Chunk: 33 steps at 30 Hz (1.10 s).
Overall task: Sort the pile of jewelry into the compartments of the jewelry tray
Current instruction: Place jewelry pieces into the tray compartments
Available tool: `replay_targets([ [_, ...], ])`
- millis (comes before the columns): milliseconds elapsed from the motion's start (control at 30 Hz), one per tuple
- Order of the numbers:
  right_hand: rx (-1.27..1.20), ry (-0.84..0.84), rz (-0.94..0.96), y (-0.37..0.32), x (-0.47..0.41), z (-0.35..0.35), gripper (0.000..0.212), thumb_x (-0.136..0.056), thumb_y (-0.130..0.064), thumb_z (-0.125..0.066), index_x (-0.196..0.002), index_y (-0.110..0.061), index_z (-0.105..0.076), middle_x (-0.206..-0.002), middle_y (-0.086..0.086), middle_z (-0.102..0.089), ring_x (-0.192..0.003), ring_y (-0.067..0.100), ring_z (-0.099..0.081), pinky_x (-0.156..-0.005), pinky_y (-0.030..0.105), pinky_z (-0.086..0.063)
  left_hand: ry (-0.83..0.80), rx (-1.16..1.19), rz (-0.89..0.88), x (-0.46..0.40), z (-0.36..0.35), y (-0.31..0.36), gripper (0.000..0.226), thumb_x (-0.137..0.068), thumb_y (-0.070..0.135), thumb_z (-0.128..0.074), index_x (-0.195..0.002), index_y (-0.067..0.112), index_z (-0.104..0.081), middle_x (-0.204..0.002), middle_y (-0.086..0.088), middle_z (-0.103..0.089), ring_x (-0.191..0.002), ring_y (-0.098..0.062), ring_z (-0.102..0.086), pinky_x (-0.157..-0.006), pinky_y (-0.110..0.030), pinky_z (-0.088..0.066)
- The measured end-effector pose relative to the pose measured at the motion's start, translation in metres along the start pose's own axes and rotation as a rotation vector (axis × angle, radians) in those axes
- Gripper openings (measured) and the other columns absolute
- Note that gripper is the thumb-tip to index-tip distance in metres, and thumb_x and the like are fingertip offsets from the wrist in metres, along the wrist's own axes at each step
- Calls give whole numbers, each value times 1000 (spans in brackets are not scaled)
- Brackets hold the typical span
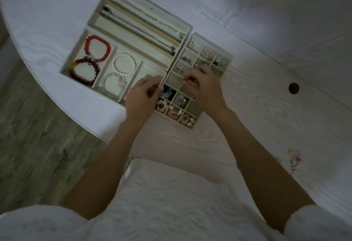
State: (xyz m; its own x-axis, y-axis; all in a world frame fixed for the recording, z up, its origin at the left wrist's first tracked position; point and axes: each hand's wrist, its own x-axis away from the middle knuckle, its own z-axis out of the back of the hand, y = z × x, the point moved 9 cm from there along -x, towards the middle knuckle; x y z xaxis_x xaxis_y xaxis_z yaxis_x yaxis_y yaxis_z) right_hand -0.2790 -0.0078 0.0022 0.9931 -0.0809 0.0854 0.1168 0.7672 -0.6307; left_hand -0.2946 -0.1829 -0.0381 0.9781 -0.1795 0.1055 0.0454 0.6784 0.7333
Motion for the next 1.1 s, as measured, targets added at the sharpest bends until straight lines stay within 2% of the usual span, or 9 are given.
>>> replay_targets([
  [100,217,49,82,-14,-10,-18,8,-81,-15,-67,-77,-8,-66,-98,12,-52,-90,26,-49,-71,33,-46,-14,18,-6,0,-1,-1,23,-89,27,-63,-110,21,-70,-95,-1,-66,-74,-9,-57,-66,-22,-43],
  [233,392,99,141,-28,-16,-31,17,-83,-24,-66,-70,-14,-69,-89,7,-51,-86,25,-46,-68,33,-41,-26,44,-20,-1,-1,-1,25,-89,30,-60,-111,23,-70,-97,0,-66,-74,-13,-60,-66,-28,-50],
  [367,415,130,133,-31,-20,-33,14,-79,-17,-68,-68,-11,-71,-83,7,-51,-81,25,-46,-66,29,-36,-26,44,-18,-1,0,-2,26,-89,29,-60,-111,23,-70,-96,1,-66,-74,-12,-60,-65,-27,-50],
  [467,361,154,140,-34,-18,-27,8,-79,-14,-69,-74,-8,-70,-82,9,-54,-80,25,-49,-65,30,-41,-21,49,-29,-1,0,-1,24,-89,26,-63,-111,20,-70,-96,0,-66,-72,-9,-57,-64,-25,-48],
  [567,293,209,64,-18,-6,-10,7,-81,-13,-68,-82,-7,-71,-85,9,-58,-82,24,-52,-66,25,-40,-14,44,-34,-1,1,1,23,-90,25,-63,-110,18,-71,-94,0,-66,-71,-6,-55,-63,-19,-43],
  [700,266,197,-7,2,8,-2,5,-80,-13,-69,-83,-9,-71,-87,9,-58,-83,24,-53,-67,27,-38,-20,44,-28,-1,1,2,22,-90,26,-62,-110,20,-71,-94,1,-65,-73,-7,-56,-64,-20,-43],
  [800,309,154,65,-9,2,-11,7,-81,-16,-69,-83,-9,-70,-82,7,-57,-79,23,-51,-70,23,-32,-40,33,-29,-1,-1,1,23,-90,29,-61,-110,21,-70,-96,1,-65,-73,-7,-55,-65,-22,-44],
  [900,389,117,106,-18,-10,-22,7,-78,-17,-71,-80,-10,-71,-80,6,-59,-79,24,-54,-68,30,-41,-47,20,-38,-2,0,1,26,-90,31,-59,-111,21,-70,-96,0,-65,-74,-8,-56,-64,-24,-45],
  [1100,558,88,151,-23,-22,-37,11,-64,-13,-82,-68,-14,-72,-73,3,-63,-72,22,-59,-69,30,-46,-43,8,-52,-3,0,2,24,-90,27,-61,-112,21,-70,-94,0,-65,-73,-10,-57,-64,-23,-45],
])
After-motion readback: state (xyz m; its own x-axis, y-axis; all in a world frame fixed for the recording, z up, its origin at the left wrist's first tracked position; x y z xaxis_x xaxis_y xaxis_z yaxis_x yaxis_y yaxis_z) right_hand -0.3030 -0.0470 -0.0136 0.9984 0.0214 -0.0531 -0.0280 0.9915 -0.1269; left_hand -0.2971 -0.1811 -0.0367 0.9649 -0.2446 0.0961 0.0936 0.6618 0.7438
